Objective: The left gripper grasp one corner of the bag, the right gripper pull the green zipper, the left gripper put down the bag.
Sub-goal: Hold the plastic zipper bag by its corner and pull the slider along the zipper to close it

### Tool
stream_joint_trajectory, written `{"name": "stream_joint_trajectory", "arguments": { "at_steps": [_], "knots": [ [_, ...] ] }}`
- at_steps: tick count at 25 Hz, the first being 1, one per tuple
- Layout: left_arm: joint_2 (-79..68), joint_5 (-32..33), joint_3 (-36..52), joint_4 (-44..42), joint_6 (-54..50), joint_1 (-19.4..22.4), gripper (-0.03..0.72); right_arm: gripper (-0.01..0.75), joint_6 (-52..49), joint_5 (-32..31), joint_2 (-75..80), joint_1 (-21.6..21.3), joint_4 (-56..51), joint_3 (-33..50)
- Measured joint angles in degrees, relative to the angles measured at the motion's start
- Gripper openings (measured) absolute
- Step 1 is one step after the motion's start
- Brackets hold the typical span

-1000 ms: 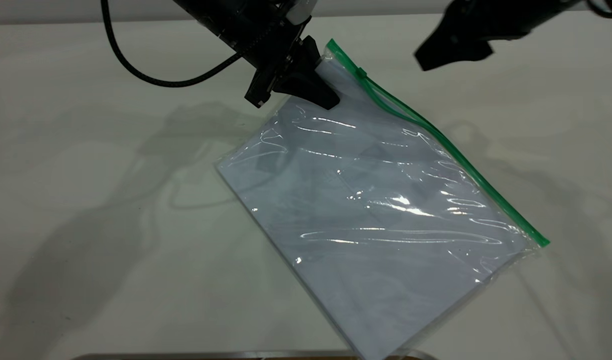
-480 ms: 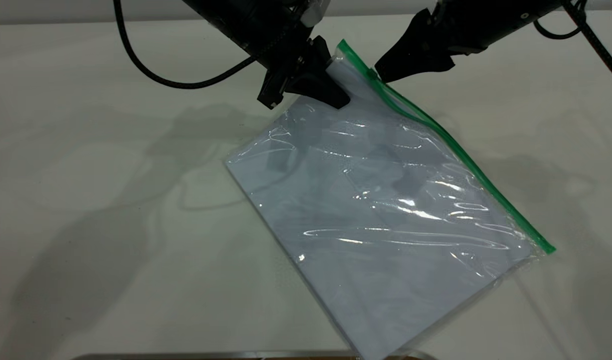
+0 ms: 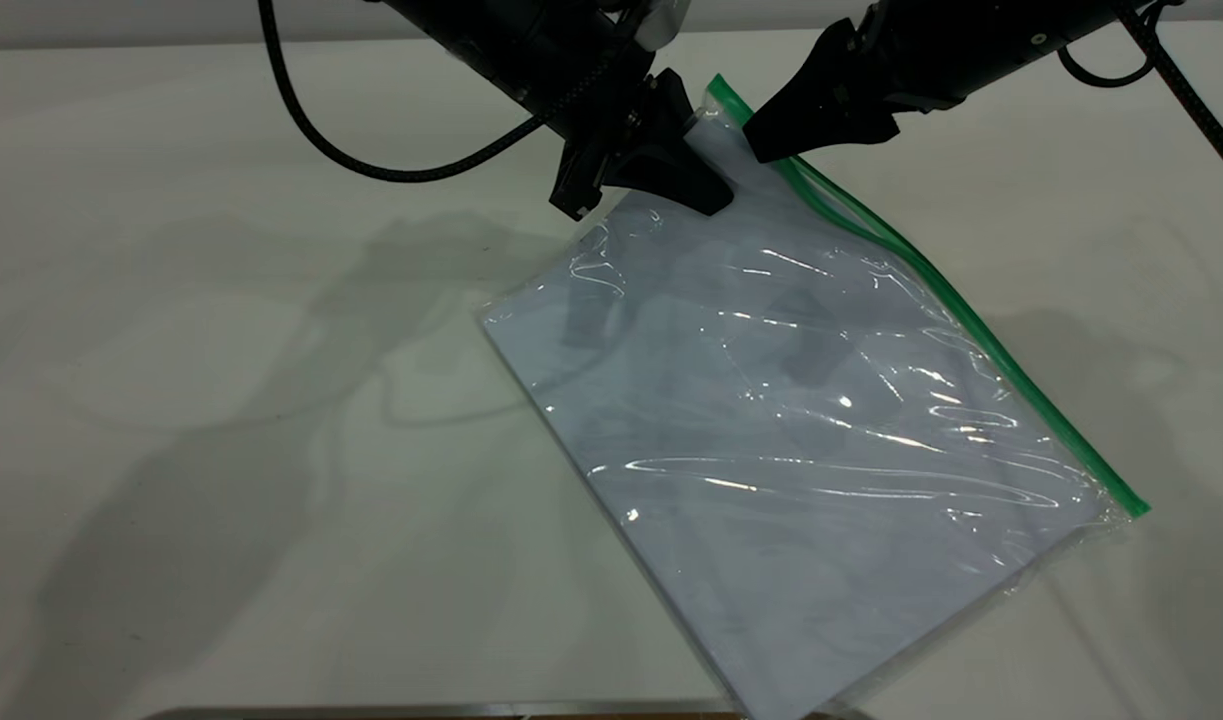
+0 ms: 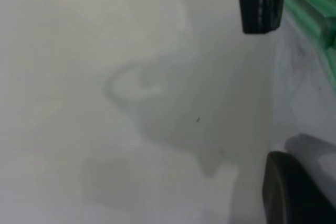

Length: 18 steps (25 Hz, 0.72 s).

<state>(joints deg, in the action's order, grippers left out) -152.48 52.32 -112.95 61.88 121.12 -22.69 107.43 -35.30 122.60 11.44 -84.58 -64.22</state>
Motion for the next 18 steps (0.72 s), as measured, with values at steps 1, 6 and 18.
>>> {"name": "stream_joint_trajectory", "arguments": {
  "at_steps": [1, 6, 18],
  "knots": [
    [0.0, 0.0, 0.0, 0.0, 0.0, -0.1, 0.053, 0.469, 0.1, 0.0, 0.0, 0.0, -0.1, 0.0],
    [0.0, -0.2, 0.0, 0.4, 0.0, -0.4, 0.053, 0.448, 0.2, 0.0, 0.0, 0.0, -0.1, 0.0],
    [-0.2, -0.3, 0.0, 2.7, 0.1, -0.4, 0.053, 0.363, 0.2, 0.0, 0.0, 0.0, -0.1, 0.0]
  ]
}}
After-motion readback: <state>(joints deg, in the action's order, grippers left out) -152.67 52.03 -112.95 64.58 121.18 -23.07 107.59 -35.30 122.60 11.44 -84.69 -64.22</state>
